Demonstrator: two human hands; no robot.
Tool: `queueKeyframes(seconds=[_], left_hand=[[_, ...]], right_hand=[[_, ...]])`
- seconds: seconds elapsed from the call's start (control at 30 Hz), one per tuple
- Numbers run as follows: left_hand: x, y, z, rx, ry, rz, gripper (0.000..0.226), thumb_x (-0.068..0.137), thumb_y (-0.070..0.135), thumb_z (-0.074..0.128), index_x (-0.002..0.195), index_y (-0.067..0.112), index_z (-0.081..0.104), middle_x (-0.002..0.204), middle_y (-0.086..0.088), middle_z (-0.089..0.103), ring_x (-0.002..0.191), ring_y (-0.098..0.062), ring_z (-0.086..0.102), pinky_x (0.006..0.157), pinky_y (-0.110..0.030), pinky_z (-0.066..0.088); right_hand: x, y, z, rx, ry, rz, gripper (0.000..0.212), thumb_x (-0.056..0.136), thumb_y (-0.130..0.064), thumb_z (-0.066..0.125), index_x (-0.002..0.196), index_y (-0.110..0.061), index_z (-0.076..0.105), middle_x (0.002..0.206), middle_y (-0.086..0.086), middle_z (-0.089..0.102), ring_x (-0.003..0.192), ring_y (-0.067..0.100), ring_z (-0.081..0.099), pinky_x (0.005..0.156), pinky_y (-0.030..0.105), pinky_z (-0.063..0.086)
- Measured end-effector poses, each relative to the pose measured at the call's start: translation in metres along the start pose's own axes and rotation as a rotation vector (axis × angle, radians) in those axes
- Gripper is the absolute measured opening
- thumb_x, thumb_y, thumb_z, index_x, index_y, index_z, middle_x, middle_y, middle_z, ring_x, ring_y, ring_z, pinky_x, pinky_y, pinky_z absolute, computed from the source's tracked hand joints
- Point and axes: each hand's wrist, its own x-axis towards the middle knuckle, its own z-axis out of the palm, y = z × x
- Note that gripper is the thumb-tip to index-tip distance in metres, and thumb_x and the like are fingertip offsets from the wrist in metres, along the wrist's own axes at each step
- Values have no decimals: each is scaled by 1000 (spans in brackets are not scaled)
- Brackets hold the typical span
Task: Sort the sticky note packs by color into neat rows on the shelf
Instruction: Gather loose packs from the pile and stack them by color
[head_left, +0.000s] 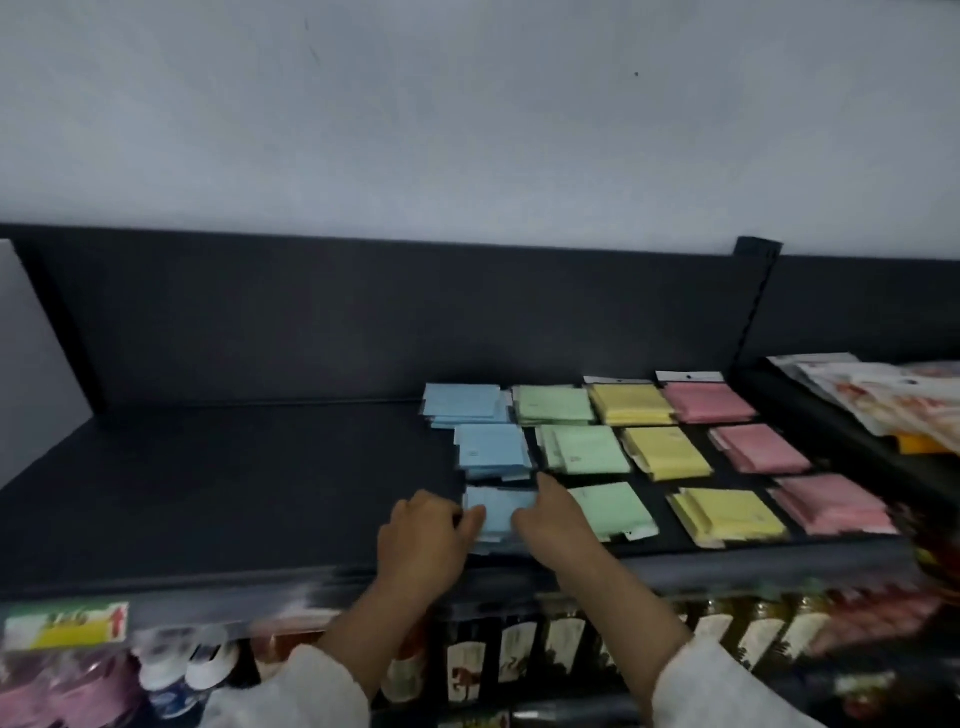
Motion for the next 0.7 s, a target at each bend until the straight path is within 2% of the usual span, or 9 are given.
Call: queueKeyframes(seconds=[0.07, 0.13, 0.23, 0.33, 0.4, 0.43, 0.5, 0.57, 0.7], left_hand=[[5, 1, -3, -116, -86, -45, 49, 90, 49, 48, 53, 18, 44, 70, -5, 54, 77, -26, 53, 65, -31, 41], [8, -4, -9, -259, -163, -38, 39, 89, 41, 55, 60, 15, 49, 66, -5, 53, 67, -22, 51, 60, -30, 38], [5, -11, -17, -452, -166, -8, 8, 85, 25, 65, 89, 18, 63, 93, -6, 68, 80, -15, 62, 73, -30, 50], [1, -18, -23, -687, -131, -89, 37, 80, 7, 70, 114, 10, 56, 112, -8, 65, 92, -15, 62, 79, -29, 53], [-1, -23, -31, -736, -53, -78, 56, 78, 1, 70, 128, 11, 48, 117, -7, 62, 104, -17, 60, 85, -32, 53], [-2, -26, -35, -734, -2, -42, 60, 77, -1, 70, 131, 13, 46, 117, -4, 63, 105, -15, 59, 88, -32, 52], [-3, -32, -44, -699, 106, 72, 56, 76, -4, 69, 123, 23, 54, 107, 8, 64, 100, -6, 60, 89, -27, 51], [-4, -40, -49, -648, 165, 155, 51, 76, -5, 68, 111, 31, 59, 101, 17, 64, 96, 1, 62, 86, -20, 51], [-3, -56, -48, -528, 84, 139, 42, 80, 2, 68, 113, 27, 61, 104, 10, 68, 97, -1, 63, 90, -25, 52]], right_hand=[[-6, -3, -1, 83, 25, 20, 45, 91, 0, 42, 135, -7, 38, 129, 11, 50, 106, 22, 51, 84, 26, 42], [-9, -5, -1, 236, 56, 55, 52, 90, 6, 42, 140, -8, 34, 127, 8, 50, 99, 17, 46, 82, 24, 41], [-11, -3, 4, 402, 79, 117, 67, 82, 15, 48, 142, -10, 32, 125, 8, 51, 101, 21, 48, 79, 29, 46], [-11, -5, 12, 410, 67, 78, 57, 73, 19, 50, 124, -6, 52, 107, 10, 62, 95, 26, 57, 74, 36, 52], [-11, -10, 14, 419, 33, -6, 48, 75, 18, 50, 116, -6, 57, 106, 9, 63, 95, 24, 59, 81, 39, 53], [-11, -13, 14, 423, 10, -66, 48, 78, 17, 51, 118, -9, 56, 109, 5, 61, 96, 20, 58, 83, 36, 52], [-10, -19, 15, 450, -23, -194, 52, 83, 14, 54, 127, -15, 52, 114, -3, 59, 100, 10, 56, 85, 23, 51], [-9, -21, 18, 483, -65, -290, 53, 85, 12, 54, 127, -20, 52, 116, -10, 60, 105, 3, 55, 87, 20, 50], [3, -12, 32, 425, -180, -277, 57, 86, 14, 51, 128, -24, 49, 130, -7, 54, 115, 8, 51, 87, 18, 50]])
